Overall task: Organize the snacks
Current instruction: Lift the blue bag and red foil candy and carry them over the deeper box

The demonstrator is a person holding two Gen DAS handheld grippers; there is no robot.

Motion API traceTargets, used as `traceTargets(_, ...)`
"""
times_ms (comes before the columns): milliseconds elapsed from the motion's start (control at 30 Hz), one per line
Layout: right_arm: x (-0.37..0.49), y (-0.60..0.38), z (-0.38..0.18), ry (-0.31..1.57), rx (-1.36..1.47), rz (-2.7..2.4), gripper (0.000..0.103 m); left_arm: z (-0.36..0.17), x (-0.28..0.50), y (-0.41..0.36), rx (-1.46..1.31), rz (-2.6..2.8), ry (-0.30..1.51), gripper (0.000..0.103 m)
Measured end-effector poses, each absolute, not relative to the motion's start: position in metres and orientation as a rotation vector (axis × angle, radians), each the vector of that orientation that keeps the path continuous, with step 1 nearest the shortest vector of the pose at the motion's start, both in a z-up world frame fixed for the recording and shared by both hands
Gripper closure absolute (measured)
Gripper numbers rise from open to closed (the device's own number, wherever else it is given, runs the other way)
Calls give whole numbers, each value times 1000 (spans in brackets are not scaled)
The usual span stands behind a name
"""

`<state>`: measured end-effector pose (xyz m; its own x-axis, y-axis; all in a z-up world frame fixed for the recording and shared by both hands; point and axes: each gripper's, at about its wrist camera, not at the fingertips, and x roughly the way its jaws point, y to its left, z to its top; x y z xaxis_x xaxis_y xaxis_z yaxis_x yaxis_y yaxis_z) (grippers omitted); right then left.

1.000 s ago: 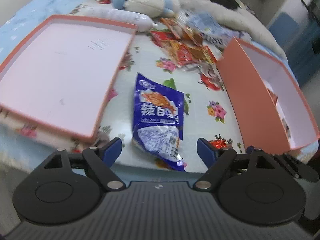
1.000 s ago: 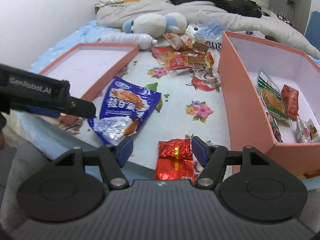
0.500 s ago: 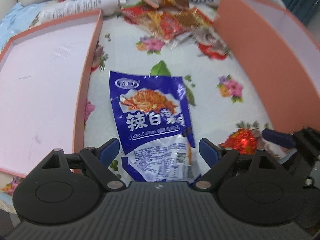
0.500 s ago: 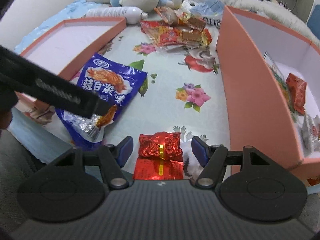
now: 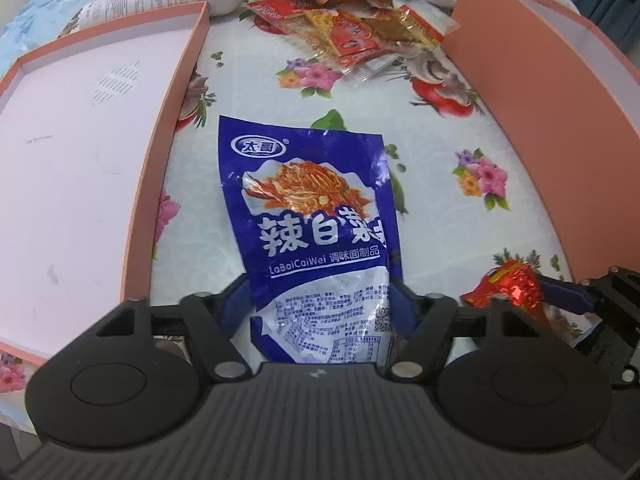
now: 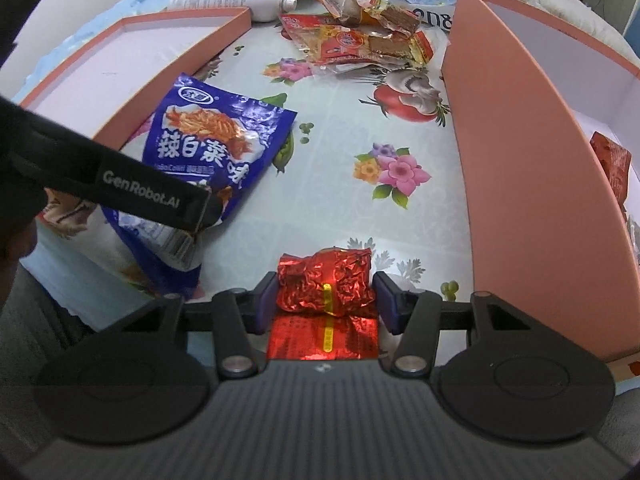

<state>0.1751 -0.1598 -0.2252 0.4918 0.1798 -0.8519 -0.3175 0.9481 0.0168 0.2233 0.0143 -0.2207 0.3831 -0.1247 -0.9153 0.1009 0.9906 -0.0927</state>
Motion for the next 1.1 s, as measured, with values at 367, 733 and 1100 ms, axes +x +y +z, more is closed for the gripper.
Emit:
traceTargets(367,164,-172,-194,947,-77,291,49,-194,203,15,-98,-151,1115,48)
traceTargets(733,138,-195,-135,821,-14,273,49,-127,162,12,-201,-165,999,48)
traceTargets(1100,91,-214,-73,683,41,249,49,-50,112,-8,-223,-218,866,48)
